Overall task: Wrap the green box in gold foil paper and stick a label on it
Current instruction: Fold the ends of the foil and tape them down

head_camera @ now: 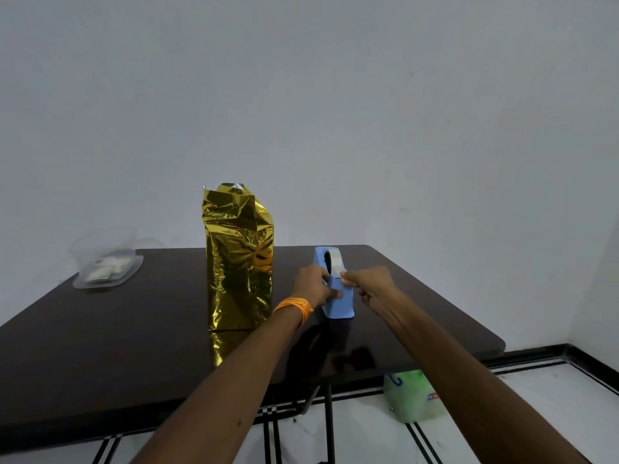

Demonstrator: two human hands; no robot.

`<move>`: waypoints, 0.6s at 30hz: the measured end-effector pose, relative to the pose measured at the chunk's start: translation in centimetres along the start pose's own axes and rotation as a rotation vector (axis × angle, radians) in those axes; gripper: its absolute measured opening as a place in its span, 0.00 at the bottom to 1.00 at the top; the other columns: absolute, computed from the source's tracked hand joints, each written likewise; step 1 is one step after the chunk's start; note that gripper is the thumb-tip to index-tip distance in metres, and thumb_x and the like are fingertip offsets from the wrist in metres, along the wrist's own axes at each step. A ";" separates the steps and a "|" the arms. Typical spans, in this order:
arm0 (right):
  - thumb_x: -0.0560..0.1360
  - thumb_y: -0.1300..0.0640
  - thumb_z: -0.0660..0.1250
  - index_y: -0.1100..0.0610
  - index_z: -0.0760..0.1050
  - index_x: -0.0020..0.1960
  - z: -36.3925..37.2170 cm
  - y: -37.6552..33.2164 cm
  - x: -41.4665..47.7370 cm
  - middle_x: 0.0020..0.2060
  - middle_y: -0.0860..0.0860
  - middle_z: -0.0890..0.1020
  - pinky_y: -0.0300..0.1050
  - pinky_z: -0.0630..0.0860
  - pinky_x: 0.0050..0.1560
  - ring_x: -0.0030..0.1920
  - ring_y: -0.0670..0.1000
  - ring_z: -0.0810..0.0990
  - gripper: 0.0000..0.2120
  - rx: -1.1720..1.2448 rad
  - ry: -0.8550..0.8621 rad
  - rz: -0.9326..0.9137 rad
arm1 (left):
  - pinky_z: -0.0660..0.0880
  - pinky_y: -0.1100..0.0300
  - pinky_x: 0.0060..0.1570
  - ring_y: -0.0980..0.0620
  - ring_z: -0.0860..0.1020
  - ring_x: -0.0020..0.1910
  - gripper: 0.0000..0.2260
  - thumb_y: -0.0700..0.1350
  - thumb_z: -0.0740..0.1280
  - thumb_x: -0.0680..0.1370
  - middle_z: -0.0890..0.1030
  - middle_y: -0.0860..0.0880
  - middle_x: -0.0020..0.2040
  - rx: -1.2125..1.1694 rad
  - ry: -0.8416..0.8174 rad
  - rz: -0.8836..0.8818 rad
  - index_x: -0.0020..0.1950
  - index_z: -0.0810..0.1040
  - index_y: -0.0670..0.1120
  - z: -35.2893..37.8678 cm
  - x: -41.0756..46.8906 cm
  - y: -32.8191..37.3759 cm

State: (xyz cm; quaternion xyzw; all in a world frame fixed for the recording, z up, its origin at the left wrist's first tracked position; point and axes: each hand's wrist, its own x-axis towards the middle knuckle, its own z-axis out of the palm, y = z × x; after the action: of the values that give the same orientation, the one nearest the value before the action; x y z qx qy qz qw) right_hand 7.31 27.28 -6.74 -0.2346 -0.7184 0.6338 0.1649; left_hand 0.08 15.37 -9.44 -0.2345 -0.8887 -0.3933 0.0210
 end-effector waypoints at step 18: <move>0.68 0.60 0.76 0.60 0.79 0.31 -1.2 2.2 0.1 0.28 0.50 0.79 0.40 0.72 0.29 0.28 0.47 0.75 0.09 -0.705 0.064 -0.208 | 0.81 0.48 0.50 0.42 0.83 0.48 0.21 0.48 0.80 0.68 0.83 0.40 0.53 0.013 0.007 0.034 0.55 0.81 0.39 0.0 -0.2 -0.2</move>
State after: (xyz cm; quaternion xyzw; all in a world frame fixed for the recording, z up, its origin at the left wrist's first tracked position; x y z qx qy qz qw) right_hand 8.17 28.52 -8.72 -0.2226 -0.9070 0.3197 0.1599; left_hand 0.21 15.20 -9.66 -0.2479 -0.8871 -0.3881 0.0321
